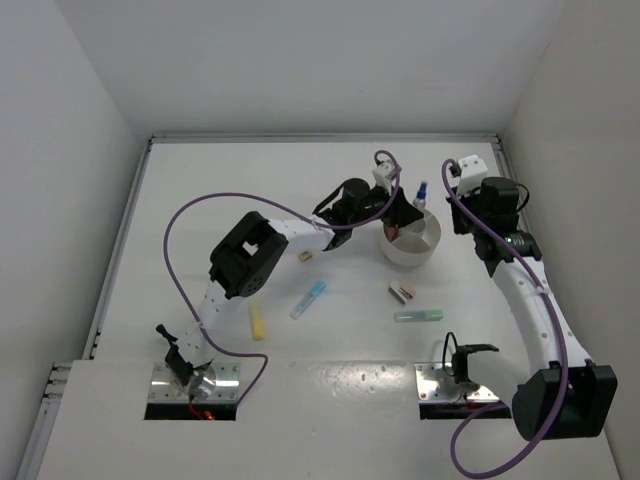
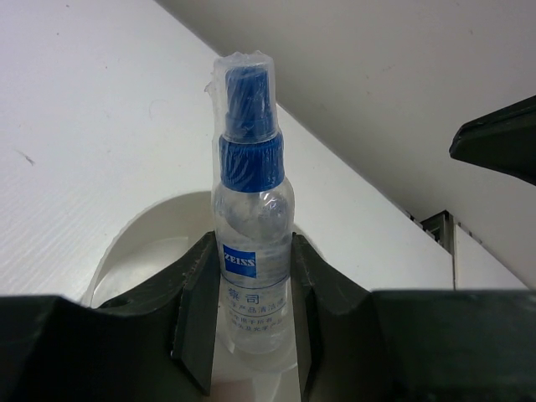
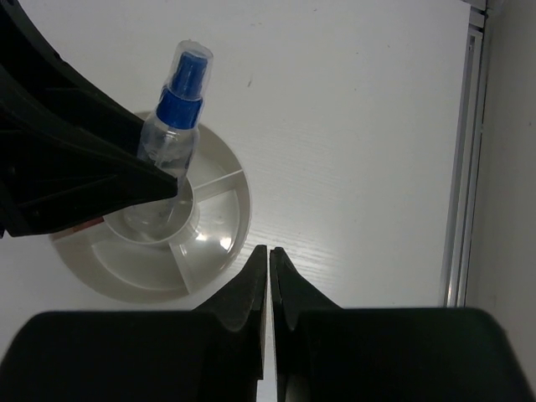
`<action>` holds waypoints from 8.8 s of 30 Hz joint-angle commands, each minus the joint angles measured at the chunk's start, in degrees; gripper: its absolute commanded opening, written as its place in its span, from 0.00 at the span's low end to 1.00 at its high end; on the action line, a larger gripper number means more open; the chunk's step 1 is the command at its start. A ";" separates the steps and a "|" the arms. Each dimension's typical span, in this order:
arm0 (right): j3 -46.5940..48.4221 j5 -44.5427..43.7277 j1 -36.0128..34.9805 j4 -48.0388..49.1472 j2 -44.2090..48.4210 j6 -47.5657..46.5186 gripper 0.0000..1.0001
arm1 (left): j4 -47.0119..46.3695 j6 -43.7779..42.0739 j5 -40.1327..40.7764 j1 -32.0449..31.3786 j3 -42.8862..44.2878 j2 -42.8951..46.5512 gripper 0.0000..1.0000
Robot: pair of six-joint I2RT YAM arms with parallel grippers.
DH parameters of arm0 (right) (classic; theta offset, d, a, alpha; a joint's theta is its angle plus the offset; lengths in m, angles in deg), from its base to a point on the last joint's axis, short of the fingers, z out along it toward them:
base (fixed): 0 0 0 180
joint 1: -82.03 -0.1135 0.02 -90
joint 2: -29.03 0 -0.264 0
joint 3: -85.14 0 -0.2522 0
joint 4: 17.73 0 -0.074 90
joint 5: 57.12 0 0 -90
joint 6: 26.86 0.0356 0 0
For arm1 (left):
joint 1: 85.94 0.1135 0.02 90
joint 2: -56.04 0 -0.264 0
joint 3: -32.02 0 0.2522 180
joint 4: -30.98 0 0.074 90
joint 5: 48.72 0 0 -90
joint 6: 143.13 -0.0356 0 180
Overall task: Sort the stationery into containers
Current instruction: Place the stationery in the storage box, then pick up the stationery from the center of the board, then place the stationery in the storage box, then pick up the stationery from the center of the board.
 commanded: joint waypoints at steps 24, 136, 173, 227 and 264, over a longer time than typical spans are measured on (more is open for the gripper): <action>-0.06 -0.21 -0.39 2.55 0.52 -0.07 0.05 | -0.25 -4.88 2.92 1.92 -1.40 8.26 0.47; -0.59 1.55 -0.39 2.55 -1.41 -1.13 0.06 | 13.28 -3.56 -12.89 6.85 16.07 -1.30 0.00; -0.59 1.02 -0.39 2.55 -1.94 -1.13 0.19 | 21.63 -6.29 -9.47 5.26 23.63 -7.55 0.43; -3.22 36.62 -2.06 -22.32 1.14 -30.92 0.80 | 69.88 43.64 43.53 6.85 -15.57 21.55 0.54; -3.22 36.62 -2.06 -22.32 1.67 -30.92 0.80 | 74.62 43.90 44.41 4.56 -14.34 19.62 0.55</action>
